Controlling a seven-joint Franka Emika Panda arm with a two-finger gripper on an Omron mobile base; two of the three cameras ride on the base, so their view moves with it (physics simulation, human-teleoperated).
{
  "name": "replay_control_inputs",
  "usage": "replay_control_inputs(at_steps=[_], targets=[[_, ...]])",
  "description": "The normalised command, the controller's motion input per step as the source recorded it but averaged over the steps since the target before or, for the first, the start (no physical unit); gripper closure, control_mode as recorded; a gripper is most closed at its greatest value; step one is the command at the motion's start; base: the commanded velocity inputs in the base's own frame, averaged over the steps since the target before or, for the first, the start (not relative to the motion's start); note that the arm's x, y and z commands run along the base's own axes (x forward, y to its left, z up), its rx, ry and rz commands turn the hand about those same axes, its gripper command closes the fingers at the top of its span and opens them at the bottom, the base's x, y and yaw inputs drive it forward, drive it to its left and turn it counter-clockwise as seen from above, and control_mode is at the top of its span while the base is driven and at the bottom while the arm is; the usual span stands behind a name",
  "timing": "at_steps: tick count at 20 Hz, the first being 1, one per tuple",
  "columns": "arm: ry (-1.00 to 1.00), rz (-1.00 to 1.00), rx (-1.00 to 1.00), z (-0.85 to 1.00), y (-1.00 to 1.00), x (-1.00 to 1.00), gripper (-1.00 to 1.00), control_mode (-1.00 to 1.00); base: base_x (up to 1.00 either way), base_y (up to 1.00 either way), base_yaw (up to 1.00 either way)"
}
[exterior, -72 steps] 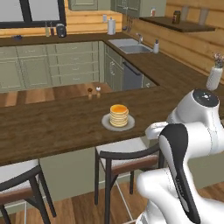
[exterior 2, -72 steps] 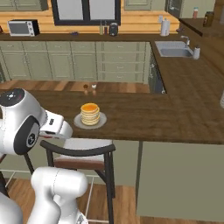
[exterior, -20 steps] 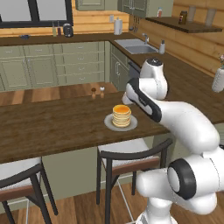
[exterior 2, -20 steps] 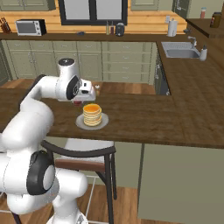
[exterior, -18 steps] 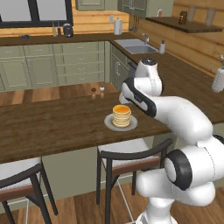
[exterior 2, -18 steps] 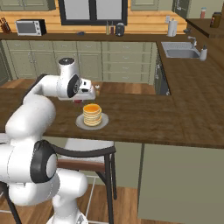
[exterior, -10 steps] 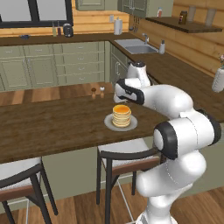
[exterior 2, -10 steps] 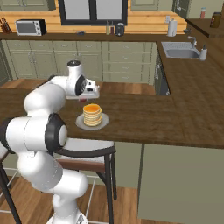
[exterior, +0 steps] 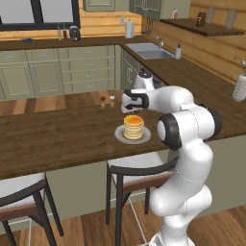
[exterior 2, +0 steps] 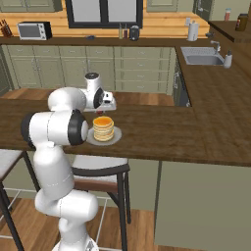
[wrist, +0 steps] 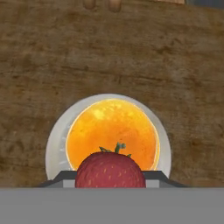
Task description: Take the strawberry from the fridge and place it on top of the pancake, located on the dining counter.
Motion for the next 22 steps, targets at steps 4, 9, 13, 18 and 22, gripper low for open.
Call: replay_control_inputs(at_steps=[4, 9, 13, 18, 22], targets=[[0.01, 0.01, -0.02, -0.35, 0.00, 0.02, 1.00, -1.00, 0.00, 0.00, 0.00], [0.00, 0.02, -0.03, -0.40, 0.01, 0.05, 1.00, -1.00, 0.00, 0.00, 0.00], [0.00, 0.01, -0.01, -0.29, 0.00, 0.01, 1.00, -1.00, 0.00, 0.00, 0.00], [0.00, 0.00, 0.00, -0.24, 0.00, 0.00, 1.00, -1.00, 0.00, 0.00, 0.00], [0.00, 0.00, 0.00, -0.07, 0.00, 0.05, 1.00, -1.00, 0.00, 0.00, 0.00]])
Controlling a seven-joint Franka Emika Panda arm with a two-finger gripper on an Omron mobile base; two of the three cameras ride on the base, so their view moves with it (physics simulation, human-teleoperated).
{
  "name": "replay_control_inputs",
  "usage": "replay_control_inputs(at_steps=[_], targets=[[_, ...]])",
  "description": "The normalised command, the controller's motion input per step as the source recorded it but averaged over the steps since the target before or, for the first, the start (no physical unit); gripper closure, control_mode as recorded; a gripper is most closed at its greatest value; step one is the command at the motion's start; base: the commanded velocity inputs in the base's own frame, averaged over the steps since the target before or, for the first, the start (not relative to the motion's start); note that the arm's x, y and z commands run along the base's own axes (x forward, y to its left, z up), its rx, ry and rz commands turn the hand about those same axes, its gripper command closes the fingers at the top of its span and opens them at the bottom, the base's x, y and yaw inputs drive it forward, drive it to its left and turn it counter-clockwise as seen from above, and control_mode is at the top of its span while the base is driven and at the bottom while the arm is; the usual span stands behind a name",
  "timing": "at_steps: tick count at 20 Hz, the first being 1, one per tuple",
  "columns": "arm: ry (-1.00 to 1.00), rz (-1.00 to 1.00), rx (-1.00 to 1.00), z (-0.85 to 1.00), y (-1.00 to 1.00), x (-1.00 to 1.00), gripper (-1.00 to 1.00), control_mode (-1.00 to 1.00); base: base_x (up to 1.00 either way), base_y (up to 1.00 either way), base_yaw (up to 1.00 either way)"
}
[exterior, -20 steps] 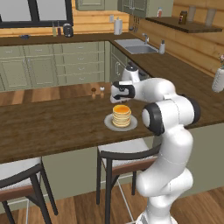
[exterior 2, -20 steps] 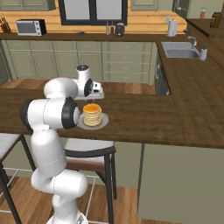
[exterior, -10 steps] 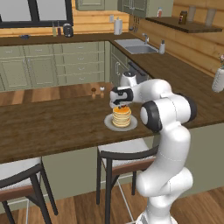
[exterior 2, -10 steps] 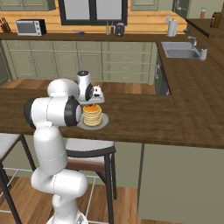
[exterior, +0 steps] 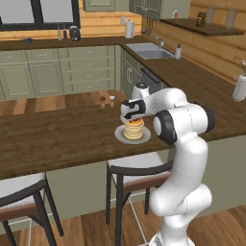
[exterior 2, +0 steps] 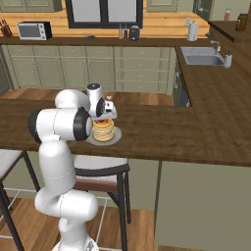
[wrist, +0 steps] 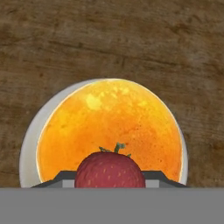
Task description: Take the strawberry from the fridge and place it on top of the pancake, located on the dining counter.
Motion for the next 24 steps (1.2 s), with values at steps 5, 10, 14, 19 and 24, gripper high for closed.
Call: replay_control_inputs(at_steps=[5, 10, 14, 19, 24], targets=[[0.00, 0.00, 0.00, 0.00, 0.00, 0.01, 1.00, -1.00, 0.00, 0.00, 0.00], [0.00, 0.00, 0.00, 0.00, 0.00, 0.00, -1.00, -1.00, 0.00, 0.00, 0.00], [0.00, 0.00, 0.00, 0.00, 0.00, 0.00, -1.00, -1.00, 0.00, 0.00, 0.00], [0.00, 0.04, 0.00, 0.03, -0.01, 0.02, -1.00, -1.00, 0.00, 0.00, 0.00], [-0.02, 0.00, -0.02, 0.29, 0.00, -0.02, -1.00, -1.00, 0.00, 0.00, 0.00]])
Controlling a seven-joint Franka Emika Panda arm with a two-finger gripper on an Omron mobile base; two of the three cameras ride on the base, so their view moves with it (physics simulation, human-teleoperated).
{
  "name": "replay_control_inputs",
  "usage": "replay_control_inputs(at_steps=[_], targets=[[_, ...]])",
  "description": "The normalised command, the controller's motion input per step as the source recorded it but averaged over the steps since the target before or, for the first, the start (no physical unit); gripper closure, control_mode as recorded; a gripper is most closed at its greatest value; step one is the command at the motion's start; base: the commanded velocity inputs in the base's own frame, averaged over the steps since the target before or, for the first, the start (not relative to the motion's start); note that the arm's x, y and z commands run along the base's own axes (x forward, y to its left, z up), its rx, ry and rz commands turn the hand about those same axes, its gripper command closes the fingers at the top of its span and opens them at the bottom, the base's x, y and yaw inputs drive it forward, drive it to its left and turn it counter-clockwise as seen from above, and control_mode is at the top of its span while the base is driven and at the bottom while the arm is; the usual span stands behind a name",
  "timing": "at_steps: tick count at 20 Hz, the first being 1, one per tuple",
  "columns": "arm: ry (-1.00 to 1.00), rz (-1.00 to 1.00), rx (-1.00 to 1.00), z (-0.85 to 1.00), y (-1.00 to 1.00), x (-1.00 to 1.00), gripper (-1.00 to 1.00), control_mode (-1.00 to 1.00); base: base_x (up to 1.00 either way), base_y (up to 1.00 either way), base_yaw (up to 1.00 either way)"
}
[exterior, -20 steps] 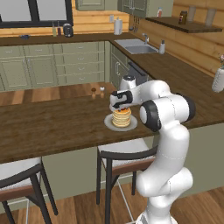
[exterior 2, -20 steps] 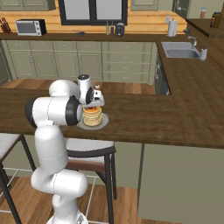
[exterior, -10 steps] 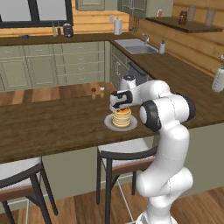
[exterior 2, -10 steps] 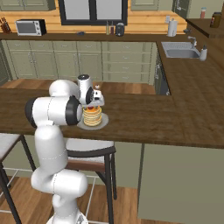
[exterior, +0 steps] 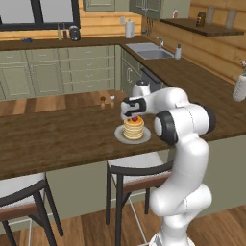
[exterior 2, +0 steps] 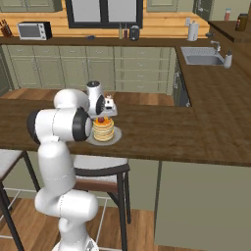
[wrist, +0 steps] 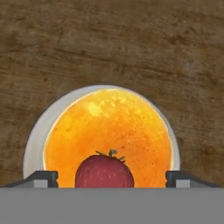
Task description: Take the strawberry from the fridge and place it on top of the pancake, located on the dining counter.
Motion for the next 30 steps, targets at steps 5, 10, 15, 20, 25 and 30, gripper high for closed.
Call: replay_control_inputs(at_steps=[5, 10, 15, 20, 25, 30], targets=[[-0.09, 0.00, 0.00, 0.71, -0.13, -0.54, -1.00, -1.00, 0.00, 0.00, 0.00], [-0.15, -0.01, 0.06, 0.49, -0.35, -1.00, -1.00, -1.00, 0.00, 0.00, 0.00], [-0.13, -0.07, 0.16, 0.34, -0.44, -1.00, -1.00, -1.00, 0.00, 0.00, 0.00], [-0.01, -0.14, 0.22, 0.45, -0.45, -1.00, -1.00, -1.00, 0.00, 0.00, 0.00], [0.00, -0.20, 0.25, 0.44, -0.44, -1.00, -1.00, -1.00, 0.00, 0.00, 0.00], [0.00, -0.20, 0.24, 0.13, -0.44, -1.00, -1.00, -1.00, 0.00, 0.00, 0.00]])
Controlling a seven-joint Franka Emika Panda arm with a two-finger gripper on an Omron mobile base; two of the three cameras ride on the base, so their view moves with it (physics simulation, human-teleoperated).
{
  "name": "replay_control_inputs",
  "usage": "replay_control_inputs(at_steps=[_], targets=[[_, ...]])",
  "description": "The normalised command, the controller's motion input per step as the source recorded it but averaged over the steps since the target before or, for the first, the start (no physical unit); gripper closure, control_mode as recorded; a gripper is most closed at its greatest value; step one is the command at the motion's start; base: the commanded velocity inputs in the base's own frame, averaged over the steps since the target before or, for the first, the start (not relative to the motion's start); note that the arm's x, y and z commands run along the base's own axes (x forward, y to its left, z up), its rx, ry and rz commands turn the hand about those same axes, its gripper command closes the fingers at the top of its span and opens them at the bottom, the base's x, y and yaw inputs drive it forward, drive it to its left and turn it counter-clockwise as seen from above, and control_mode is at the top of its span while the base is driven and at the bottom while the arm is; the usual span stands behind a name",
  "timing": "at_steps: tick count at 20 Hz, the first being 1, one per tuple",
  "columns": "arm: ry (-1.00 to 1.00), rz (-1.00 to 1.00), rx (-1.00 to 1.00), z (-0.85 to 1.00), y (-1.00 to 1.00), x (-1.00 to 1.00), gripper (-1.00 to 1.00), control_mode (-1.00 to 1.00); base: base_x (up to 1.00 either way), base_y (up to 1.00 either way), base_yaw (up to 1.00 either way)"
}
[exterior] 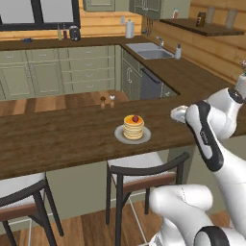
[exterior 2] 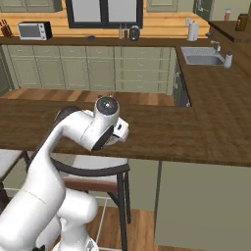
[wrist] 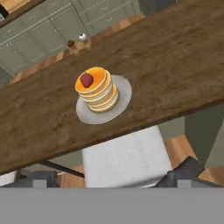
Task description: Take the strawberry from the fridge and place it on top of the pancake, located on the dining counter.
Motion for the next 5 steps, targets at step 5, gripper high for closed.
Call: replay_control_inputs(at_steps=[5], targets=[[0.10, -0.21, 0.17, 0.17, -0.35, -1.00, -1.00, -1.00, 0.00, 0.00, 0.00]])
